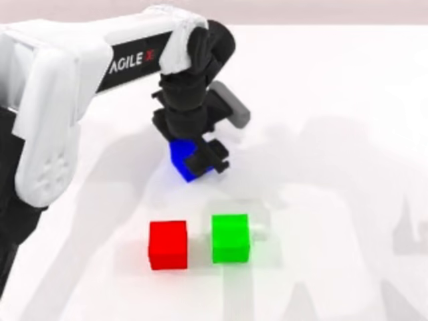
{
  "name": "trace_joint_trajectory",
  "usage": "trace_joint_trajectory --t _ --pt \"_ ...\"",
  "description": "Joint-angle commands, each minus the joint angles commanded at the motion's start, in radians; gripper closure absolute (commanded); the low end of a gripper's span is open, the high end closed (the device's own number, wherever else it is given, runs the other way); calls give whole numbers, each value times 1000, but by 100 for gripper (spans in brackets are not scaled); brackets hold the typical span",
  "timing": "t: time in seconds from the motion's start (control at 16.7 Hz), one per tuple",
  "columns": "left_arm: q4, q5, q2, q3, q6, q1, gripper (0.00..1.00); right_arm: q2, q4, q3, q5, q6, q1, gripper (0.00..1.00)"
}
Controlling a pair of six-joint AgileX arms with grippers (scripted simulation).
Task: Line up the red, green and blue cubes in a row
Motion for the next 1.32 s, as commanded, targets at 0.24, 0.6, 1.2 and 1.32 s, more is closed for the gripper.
trace_joint_trajectory --t 0.24,0.6,1.2,1.32 --pt "0 0 0 0 0 0 100 0 0 0 0 0 0 0" --pt "-12 10 -24 6 -5 -3 100 0 0 0 0 0 0 0" --pt "-256 9 -63 212 -6 15 100 0 0 0 0 0 0 0" --pt "-256 9 -63 212 -6 15 100 0 0 0 0 0 0 0"
